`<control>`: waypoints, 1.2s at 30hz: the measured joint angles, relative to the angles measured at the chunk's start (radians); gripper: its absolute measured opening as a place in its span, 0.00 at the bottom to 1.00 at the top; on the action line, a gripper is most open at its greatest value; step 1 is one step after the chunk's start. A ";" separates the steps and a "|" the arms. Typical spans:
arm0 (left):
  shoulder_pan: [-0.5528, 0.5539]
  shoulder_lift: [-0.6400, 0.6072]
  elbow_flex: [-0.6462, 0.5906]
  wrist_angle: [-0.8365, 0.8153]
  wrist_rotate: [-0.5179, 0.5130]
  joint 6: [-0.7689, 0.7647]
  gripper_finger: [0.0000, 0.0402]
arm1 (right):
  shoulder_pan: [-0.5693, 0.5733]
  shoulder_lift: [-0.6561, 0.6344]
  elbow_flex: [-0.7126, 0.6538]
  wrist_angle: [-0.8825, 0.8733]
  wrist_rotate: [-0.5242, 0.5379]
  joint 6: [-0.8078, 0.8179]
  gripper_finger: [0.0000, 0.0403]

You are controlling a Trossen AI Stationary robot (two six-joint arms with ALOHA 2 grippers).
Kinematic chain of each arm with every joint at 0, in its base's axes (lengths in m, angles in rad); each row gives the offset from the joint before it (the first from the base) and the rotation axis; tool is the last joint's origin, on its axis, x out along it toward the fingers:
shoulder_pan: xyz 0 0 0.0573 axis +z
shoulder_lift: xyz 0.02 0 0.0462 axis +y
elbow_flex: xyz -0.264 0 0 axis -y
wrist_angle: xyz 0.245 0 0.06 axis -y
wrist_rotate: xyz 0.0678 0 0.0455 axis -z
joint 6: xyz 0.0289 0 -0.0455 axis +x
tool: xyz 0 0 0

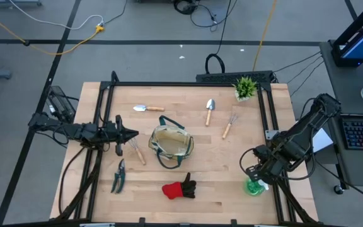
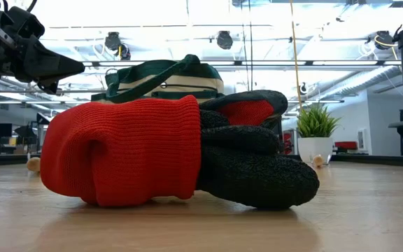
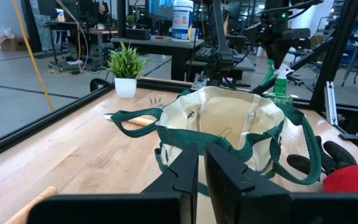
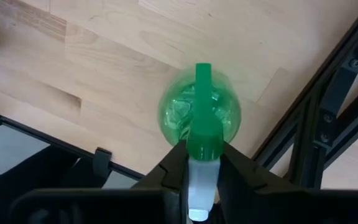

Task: Pick & Place Garden tools in Gardening bag
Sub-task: Put the green spray bottle into the brown gardening bag

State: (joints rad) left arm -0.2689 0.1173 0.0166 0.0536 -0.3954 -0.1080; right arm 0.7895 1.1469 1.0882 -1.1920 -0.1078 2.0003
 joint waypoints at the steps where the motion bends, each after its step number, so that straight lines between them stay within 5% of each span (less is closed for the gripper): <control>1: 0.000 0.000 0.000 0.000 0.000 0.000 0.08 | 0.000 0.000 0.000 -0.001 0.000 0.000 0.11; 18: 0.000 0.000 0.000 0.001 0.000 0.000 0.08 | -0.054 0.002 0.006 0.011 0.004 -0.151 0.12; 27: 0.000 0.000 0.000 0.001 0.000 0.000 0.08 | -0.184 0.002 0.096 0.063 0.089 -0.430 0.12; 36: 0.000 0.000 0.000 0.001 0.000 0.000 0.08 | -0.349 0.002 0.146 0.365 0.136 -0.795 0.11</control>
State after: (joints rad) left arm -0.2691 0.1176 0.0162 0.0550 -0.3954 -0.1079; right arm 0.4400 1.1488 1.2343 -0.8274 0.0281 1.2056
